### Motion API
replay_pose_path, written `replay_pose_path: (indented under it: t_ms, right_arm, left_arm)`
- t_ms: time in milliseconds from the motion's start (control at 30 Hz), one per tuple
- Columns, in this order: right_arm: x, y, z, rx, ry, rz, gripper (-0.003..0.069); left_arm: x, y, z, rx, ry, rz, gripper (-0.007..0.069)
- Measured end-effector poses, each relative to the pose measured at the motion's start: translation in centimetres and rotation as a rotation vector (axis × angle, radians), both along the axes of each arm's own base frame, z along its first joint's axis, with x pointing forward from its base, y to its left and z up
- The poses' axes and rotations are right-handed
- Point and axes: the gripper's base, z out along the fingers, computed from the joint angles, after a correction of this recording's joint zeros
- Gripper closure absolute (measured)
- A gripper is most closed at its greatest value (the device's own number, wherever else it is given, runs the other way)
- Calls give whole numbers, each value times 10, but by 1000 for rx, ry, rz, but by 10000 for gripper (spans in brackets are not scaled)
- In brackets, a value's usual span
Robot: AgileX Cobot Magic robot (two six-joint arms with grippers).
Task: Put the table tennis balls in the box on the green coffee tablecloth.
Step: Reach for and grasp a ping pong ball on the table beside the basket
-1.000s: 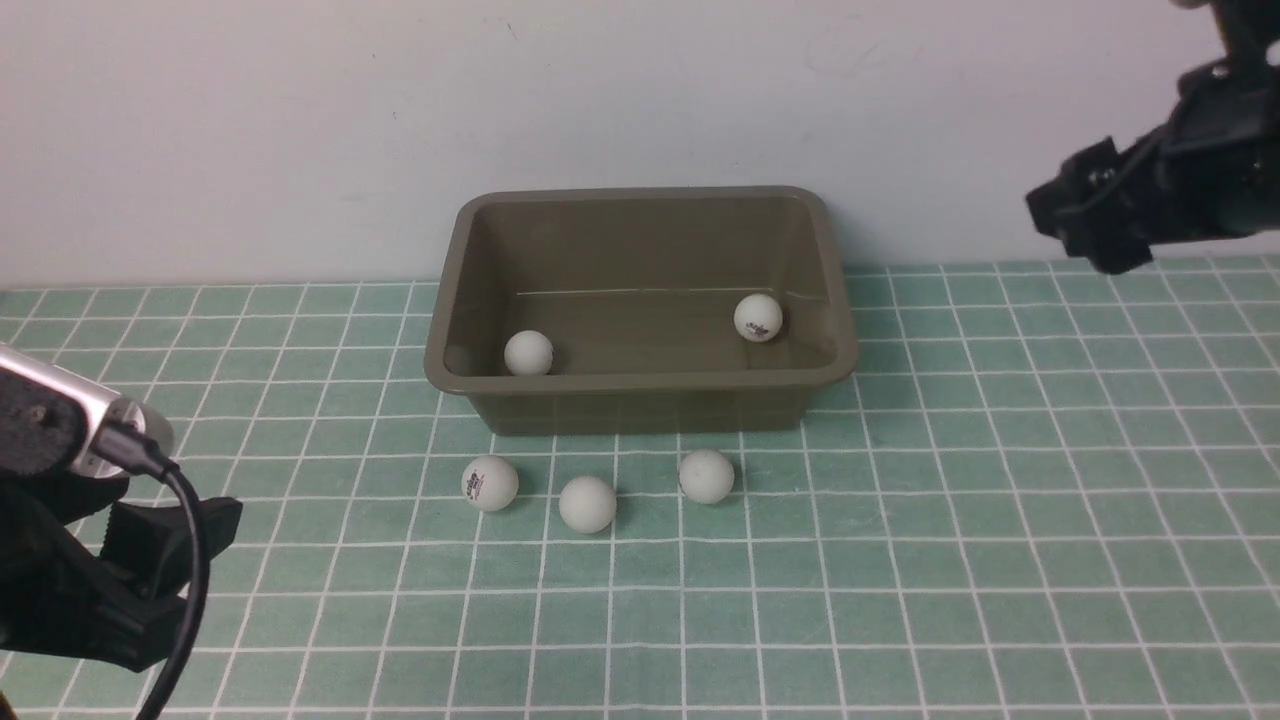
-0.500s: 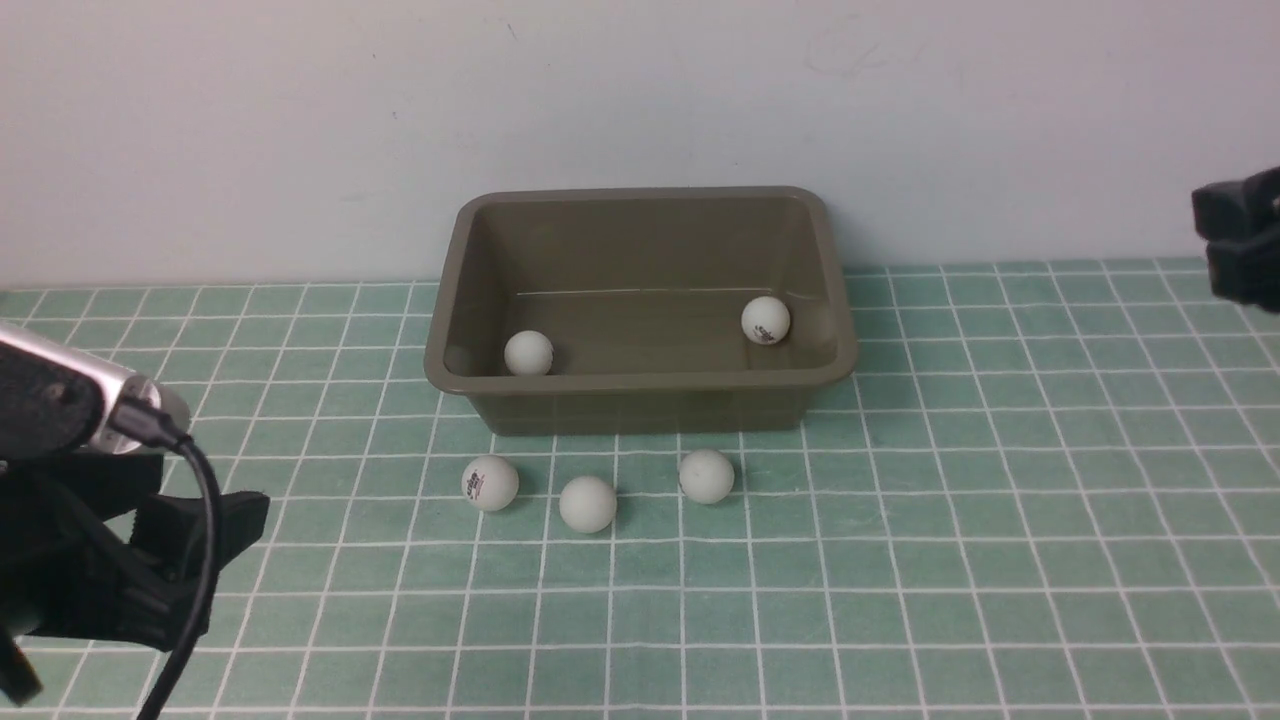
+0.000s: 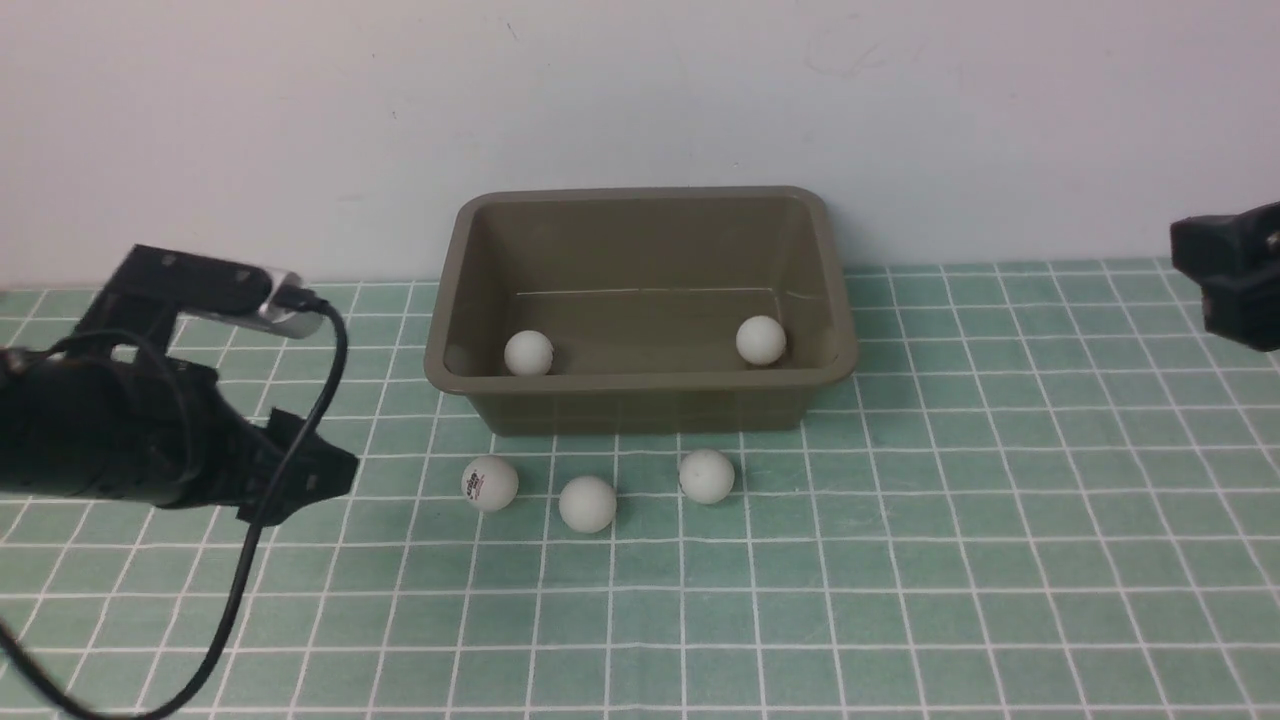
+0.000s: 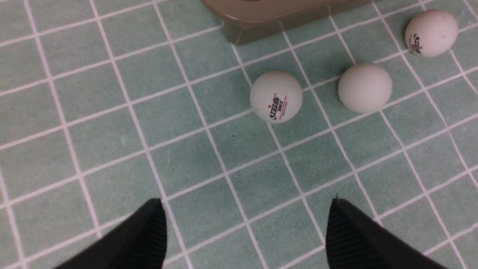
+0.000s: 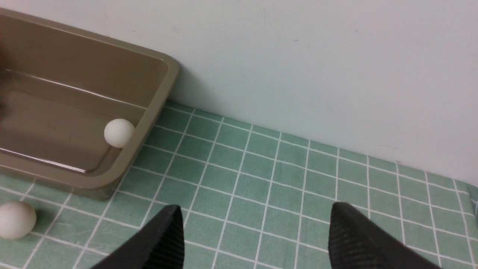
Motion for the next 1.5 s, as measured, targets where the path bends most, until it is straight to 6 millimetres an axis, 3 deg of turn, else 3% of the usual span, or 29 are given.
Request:
replay_pose_path:
  t_ms: [100, 233, 467, 733, 1100, 1200, 1333, 1500]
  right_arm:
    - [0, 1, 0, 17, 5, 4, 186]
    - [0, 1, 0, 23, 7, 5, 186]
    - [0, 2, 0, 26, 4, 6, 186]
    - [1, 2, 3, 34, -30, 14, 186]
    - [1, 2, 3, 34, -30, 14, 186]
    - [1, 2, 3, 34, -30, 14, 186]
    - [1, 3, 3, 35, -34, 15, 186]
    - [1, 3, 4, 37, -43, 17, 186]
  left_arm:
    - [22, -3, -16, -29, 39, -55, 53]
    - [36, -7, -31, -71, 41, -105, 25]
    - [49, -13, -50, -137, 17, -134, 20]
    - [62, -49, -77, 5, -21, -172, 29]
    - [81, -63, -108, 40, -10, -138, 31]
    - [85, -64, -109, 7, -14, -101, 75]
    - [86, -64, -109, 2, -19, -96, 287]
    - [82, -71, -103, -71, -7, -141, 279]
